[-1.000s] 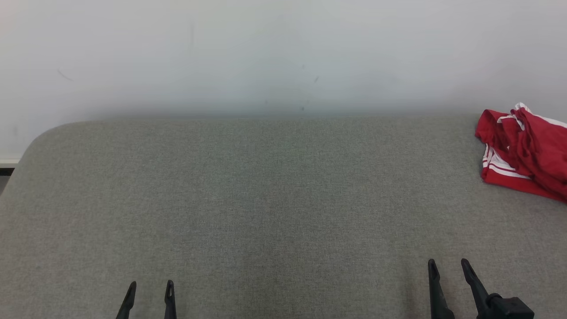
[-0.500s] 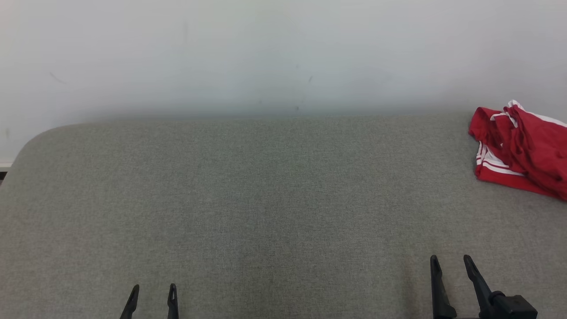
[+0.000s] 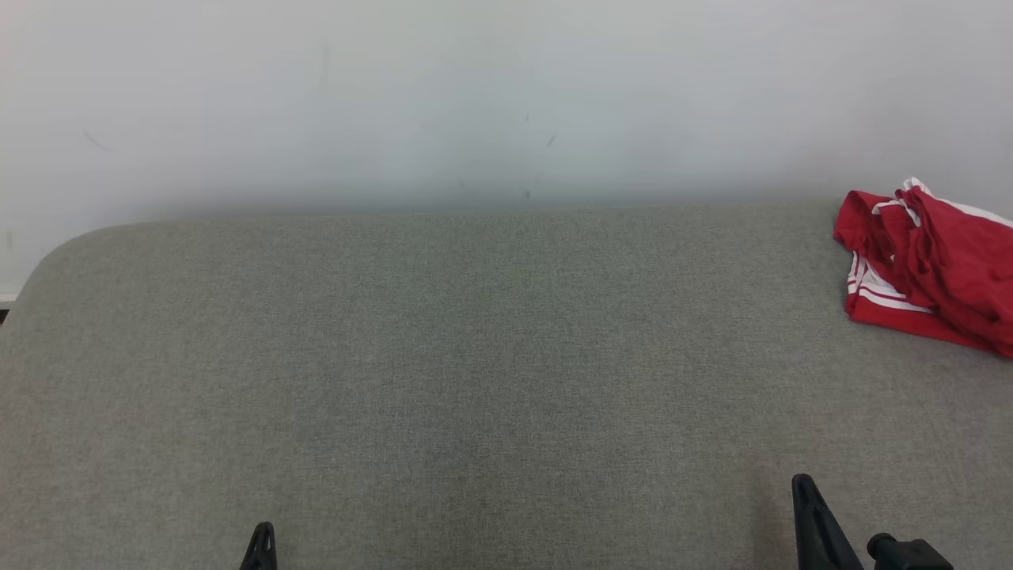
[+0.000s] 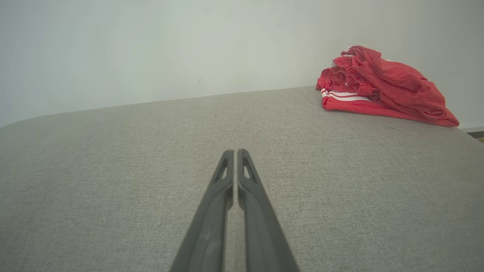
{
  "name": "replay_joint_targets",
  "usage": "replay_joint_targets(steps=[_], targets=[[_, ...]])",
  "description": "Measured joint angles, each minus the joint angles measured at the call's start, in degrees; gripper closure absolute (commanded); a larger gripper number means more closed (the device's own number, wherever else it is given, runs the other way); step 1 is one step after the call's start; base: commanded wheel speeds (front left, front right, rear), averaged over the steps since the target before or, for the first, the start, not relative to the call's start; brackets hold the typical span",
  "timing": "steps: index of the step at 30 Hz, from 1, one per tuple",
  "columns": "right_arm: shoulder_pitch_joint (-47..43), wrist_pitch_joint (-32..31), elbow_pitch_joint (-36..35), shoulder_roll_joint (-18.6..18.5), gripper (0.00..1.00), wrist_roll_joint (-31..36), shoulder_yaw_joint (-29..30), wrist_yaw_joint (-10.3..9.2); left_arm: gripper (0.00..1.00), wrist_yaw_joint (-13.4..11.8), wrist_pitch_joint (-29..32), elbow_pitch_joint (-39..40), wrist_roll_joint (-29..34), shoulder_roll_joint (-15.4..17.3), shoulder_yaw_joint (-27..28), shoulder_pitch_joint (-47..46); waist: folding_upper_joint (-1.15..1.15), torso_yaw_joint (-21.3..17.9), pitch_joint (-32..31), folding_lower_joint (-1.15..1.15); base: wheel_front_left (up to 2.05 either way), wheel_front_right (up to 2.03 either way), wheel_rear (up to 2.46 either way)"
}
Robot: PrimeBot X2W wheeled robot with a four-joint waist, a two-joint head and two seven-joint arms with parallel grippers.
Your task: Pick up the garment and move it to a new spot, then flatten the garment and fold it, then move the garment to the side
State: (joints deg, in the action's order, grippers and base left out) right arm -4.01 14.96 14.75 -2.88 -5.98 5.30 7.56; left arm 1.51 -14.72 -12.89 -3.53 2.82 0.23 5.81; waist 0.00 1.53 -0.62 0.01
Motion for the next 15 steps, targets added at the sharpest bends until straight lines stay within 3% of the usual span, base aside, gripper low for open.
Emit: replay_joint_targets(steps=[15], targets=[[0.8, -4.1, 0.8, 0.0, 1.0, -15.7, 0.3, 0.0, 1.0, 1.0, 4.1, -1.0, -16.1, -0.1, 1.1, -1.4, 0.0, -0.2, 0.1, 0.0, 0.0, 0.0, 0.0]])
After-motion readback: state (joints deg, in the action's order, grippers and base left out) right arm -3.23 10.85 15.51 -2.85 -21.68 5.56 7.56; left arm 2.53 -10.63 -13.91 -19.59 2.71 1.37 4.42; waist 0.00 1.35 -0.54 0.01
